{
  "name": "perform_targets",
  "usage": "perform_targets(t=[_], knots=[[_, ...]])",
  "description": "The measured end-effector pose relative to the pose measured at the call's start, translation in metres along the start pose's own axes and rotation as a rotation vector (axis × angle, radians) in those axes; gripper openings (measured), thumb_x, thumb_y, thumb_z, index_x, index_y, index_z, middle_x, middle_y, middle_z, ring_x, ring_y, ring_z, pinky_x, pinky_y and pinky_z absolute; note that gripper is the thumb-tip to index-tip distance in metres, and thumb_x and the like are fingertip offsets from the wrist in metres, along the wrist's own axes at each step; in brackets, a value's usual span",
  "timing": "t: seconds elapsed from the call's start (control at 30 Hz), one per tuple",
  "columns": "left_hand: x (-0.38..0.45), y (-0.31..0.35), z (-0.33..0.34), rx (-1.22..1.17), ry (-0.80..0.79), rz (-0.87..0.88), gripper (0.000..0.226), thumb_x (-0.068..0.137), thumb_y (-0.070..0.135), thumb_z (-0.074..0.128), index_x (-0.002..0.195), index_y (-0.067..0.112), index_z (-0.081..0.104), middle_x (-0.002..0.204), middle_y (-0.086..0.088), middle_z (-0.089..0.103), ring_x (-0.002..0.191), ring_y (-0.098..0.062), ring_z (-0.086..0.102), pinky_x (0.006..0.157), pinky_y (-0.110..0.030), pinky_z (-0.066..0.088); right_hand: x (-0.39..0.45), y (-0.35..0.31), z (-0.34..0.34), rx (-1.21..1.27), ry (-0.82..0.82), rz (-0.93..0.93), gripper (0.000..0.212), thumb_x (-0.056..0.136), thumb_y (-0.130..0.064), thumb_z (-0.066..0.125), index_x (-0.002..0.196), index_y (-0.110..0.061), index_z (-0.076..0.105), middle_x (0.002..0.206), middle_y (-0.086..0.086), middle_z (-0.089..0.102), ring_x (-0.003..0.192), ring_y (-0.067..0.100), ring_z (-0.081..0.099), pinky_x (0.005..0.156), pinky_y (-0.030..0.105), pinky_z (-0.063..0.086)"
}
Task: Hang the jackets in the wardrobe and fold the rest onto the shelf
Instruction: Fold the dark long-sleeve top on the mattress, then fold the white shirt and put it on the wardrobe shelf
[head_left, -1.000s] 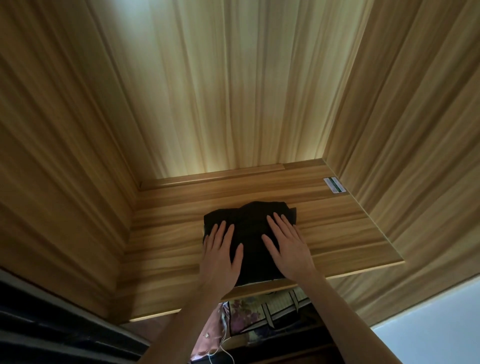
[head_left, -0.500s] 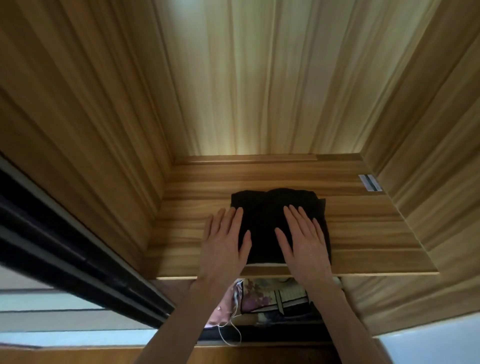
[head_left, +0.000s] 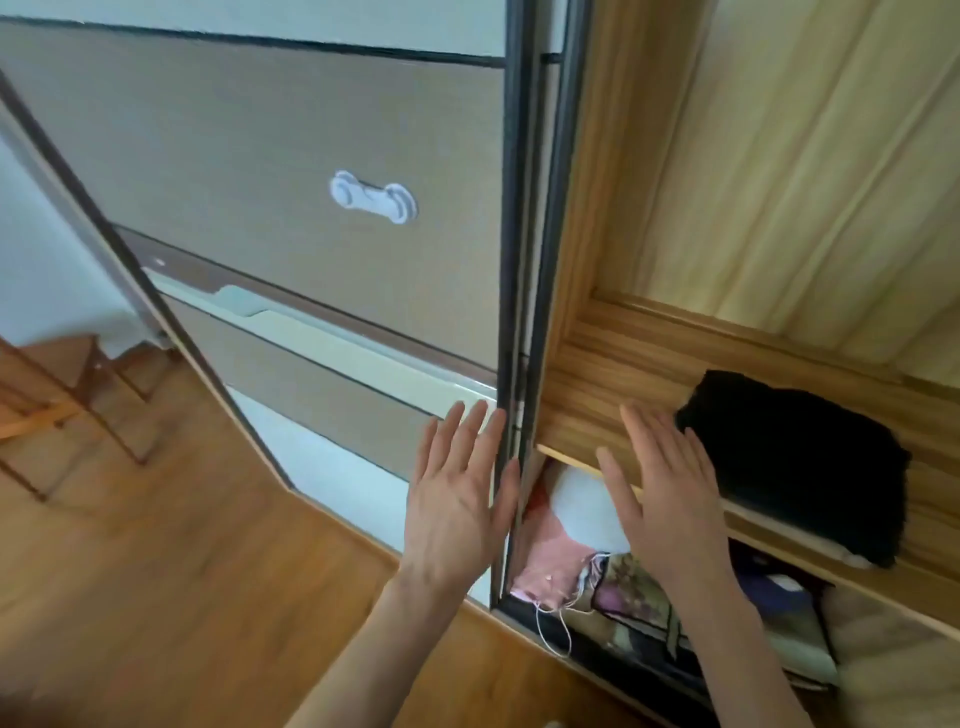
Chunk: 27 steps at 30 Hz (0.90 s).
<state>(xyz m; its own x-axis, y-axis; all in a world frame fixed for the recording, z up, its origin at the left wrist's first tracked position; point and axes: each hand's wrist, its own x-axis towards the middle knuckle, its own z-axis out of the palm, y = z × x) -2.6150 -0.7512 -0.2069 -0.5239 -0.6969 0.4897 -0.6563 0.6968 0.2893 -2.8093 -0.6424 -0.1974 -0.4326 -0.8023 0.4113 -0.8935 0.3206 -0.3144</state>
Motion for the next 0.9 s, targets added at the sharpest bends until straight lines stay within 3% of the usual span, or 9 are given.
perform_targets(t=[0.13, 0.23, 0.43, 0.6, 0.9], knots=[[-0.052, -0.054, -0.060, 0.065, 0.068, -0.158, 0.051, 0.108, 0.042, 0.048, 0.152, 0.018, 0.053, 0.158, -0.004, 0.050, 0.152, -0.027, 0.039, 0.125, -0.052, 0.029, -0.017, -0.080, 0.006, 0.095, -0.058, -0.150, 0.068, 0.104, -0.055, 0.034, 0.152, -0.010, 0.049, 0.154, 0.010, 0.053, 0.145, 0.027, 0.047, 0.120, 0.048, 0.037], [-0.095, -0.093, -0.105, 0.123, 0.088, -0.277, 0.051, 0.107, 0.042, 0.049, 0.152, 0.017, 0.054, 0.157, -0.006, 0.052, 0.151, -0.030, 0.041, 0.124, -0.055, 0.033, -0.035, -0.140, 0.017, 0.133, -0.103, -0.265, 0.068, 0.104, -0.056, 0.035, 0.155, -0.011, 0.046, 0.158, 0.009, 0.049, 0.149, 0.026, 0.043, 0.121, 0.049, 0.036], [-0.186, -0.165, -0.185, 0.234, 0.162, -0.469, 0.046, 0.106, 0.035, 0.056, 0.148, 0.015, 0.056, 0.151, -0.007, 0.058, 0.146, -0.030, 0.047, 0.122, -0.055, 0.034, -0.067, -0.262, 0.042, 0.199, -0.093, -0.484, 0.060, 0.106, -0.048, 0.044, 0.151, -0.009, 0.049, 0.151, 0.012, 0.056, 0.142, 0.030, 0.051, 0.120, 0.054, 0.037], [-0.244, -0.213, -0.236, 0.287, 0.283, -0.642, 0.045, 0.107, 0.036, 0.051, 0.145, 0.013, 0.057, 0.147, -0.008, 0.060, 0.144, -0.029, 0.049, 0.121, -0.054, 0.035, -0.087, -0.357, 0.058, 0.257, -0.183, -0.629, 0.066, 0.105, -0.058, 0.033, 0.153, -0.015, 0.048, 0.156, 0.007, 0.051, 0.146, 0.027, 0.046, 0.122, 0.051, 0.036], [-0.321, -0.300, -0.308, 0.468, 0.446, -0.901, 0.047, 0.106, 0.038, 0.049, 0.147, 0.016, 0.055, 0.149, -0.003, 0.058, 0.148, -0.024, 0.044, 0.122, -0.051, 0.032, -0.105, -0.525, 0.125, 0.466, -0.302, -0.929, 0.062, 0.103, -0.056, 0.046, 0.154, -0.020, 0.049, 0.157, 0.001, 0.051, 0.148, 0.021, 0.044, 0.124, 0.045, 0.033]])
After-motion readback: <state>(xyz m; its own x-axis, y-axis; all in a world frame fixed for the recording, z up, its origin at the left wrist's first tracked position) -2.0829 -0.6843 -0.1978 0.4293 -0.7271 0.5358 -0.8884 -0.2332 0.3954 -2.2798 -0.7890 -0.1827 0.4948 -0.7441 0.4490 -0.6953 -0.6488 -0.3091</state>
